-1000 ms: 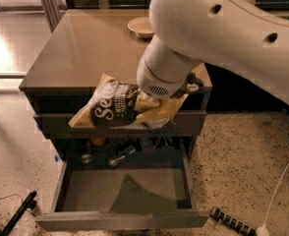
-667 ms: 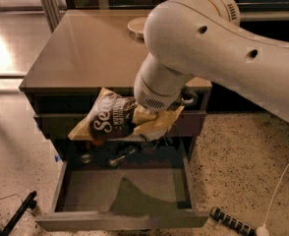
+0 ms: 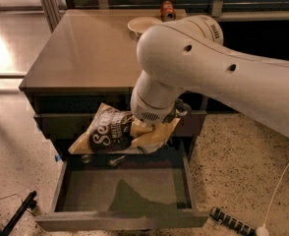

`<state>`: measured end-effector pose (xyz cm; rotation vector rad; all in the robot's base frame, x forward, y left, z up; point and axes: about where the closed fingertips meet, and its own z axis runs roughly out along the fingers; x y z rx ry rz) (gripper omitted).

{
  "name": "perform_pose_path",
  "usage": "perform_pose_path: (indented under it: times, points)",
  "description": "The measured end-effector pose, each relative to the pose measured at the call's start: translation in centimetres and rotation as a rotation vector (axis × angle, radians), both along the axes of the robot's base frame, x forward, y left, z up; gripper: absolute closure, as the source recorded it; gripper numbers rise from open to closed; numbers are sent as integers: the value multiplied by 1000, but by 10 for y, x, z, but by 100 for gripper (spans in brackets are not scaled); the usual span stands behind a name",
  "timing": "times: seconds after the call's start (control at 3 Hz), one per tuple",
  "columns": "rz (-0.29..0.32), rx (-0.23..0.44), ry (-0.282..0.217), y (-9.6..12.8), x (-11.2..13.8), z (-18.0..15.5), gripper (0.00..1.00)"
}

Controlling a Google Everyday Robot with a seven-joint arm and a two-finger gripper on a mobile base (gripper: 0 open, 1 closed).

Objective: Place brown chip bag into middle drawer

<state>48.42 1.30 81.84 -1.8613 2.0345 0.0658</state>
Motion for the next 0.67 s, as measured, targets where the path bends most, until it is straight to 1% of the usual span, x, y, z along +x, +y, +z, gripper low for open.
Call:
perform_pose_path:
  times: [0.33,0.67]
  points:
    - [-5,39,53,14,27,-45,100]
    - [-8,45,50,13,27,-47,100]
